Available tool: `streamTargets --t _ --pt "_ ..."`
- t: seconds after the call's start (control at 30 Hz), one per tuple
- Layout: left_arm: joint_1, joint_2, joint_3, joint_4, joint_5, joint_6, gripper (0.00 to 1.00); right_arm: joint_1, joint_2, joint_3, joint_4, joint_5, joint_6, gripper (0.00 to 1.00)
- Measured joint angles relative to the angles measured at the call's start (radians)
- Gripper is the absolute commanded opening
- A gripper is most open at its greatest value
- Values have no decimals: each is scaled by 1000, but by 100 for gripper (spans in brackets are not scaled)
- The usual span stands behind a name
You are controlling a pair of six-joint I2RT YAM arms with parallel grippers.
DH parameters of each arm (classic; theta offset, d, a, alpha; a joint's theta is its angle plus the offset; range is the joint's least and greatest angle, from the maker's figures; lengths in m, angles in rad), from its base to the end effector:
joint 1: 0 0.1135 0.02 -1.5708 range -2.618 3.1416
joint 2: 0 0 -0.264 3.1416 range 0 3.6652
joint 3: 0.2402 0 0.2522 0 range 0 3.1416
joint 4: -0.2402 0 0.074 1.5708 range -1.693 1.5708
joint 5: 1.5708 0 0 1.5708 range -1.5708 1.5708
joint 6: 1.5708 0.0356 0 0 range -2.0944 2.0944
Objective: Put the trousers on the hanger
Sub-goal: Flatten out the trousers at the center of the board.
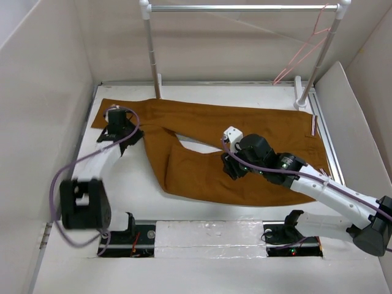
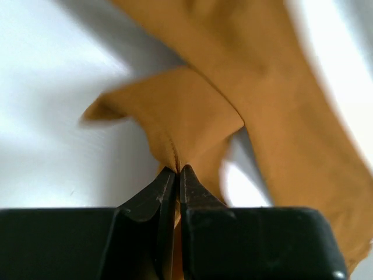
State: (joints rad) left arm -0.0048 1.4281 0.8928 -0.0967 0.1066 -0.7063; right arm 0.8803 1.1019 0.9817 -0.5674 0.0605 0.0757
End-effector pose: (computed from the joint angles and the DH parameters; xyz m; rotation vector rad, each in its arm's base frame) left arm 0.3120 -0.0053 0.2368 -0.7145 2.1299 -0.5088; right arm 0.1518 0.1804 0.3097 -0.8682 2.1243 0.4373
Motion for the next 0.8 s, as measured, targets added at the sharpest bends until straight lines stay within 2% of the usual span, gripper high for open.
streamTargets --t 0.13,0.23,0.33,0.47,0.67,0.7,0.73,0.77,0.8 --pt "0 -341 8 -117 -148 -1 0 -69 -29 -61 -10 -10 -5 52" --pt "12 -517 14 -198 -257 -2 0 -99 -29 -94 -12 -21 -13 51" --pt "25 -582 35 -294 -356 -2 0 -108 -27 -107 -13 -51 -21 52" --pt "29 -581 44 -386 -468 -21 0 -108 -20 -116 -11 -80 -29 52" --pt "36 -673 -136 -527 -586 -157 0 -119 -37 -153 -17 -100 -32 50" --pt "37 -679 -142 -532 -587 -161 0 -123 -44 -160 -23 -103 -34 42" --pt "38 -727 -164 -558 -597 -188 0 -129 -51 -164 -32 -105 -34 42" --pt "39 -739 -164 -563 -605 -193 0 -139 -58 -167 -42 -105 -32 18" --pt "39 -743 -156 -563 -614 -195 0 -153 -66 -170 -50 -108 -40 0"
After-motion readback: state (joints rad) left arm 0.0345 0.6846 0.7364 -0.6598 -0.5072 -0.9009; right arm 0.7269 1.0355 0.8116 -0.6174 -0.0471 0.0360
